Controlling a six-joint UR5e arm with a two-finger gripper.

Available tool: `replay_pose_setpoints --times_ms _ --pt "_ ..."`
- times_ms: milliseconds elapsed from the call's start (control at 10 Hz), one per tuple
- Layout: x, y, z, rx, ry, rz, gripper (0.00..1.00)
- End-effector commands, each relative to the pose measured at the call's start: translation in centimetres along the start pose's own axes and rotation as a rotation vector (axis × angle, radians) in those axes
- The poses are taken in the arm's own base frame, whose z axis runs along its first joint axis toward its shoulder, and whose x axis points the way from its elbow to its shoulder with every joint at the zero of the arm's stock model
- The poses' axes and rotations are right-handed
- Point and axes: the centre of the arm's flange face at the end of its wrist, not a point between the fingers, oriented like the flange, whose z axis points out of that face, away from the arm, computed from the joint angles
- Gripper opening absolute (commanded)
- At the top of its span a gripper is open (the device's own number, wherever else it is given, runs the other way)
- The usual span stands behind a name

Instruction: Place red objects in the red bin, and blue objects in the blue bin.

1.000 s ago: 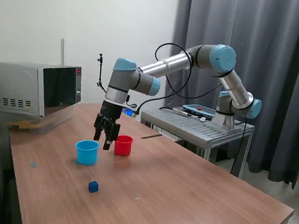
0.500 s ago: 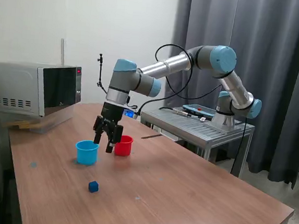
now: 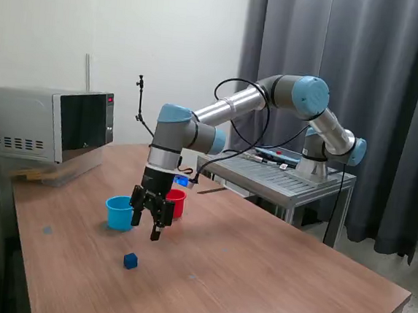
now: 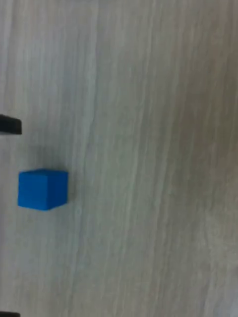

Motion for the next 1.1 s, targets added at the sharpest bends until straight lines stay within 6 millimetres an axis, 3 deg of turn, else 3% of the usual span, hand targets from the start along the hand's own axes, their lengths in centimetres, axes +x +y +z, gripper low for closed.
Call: replay_pose_setpoints --times_ms 0,300,1000 --pt "0.2 0.2 1.6 -0.001 0.001 -0.005 1.00" --pt "-0.1 0.8 4.4 -0.014 -0.002 -0.016 1.00" --pt "-0.3 1.1 6.0 -0.073 -0.009 -0.031 1.00"
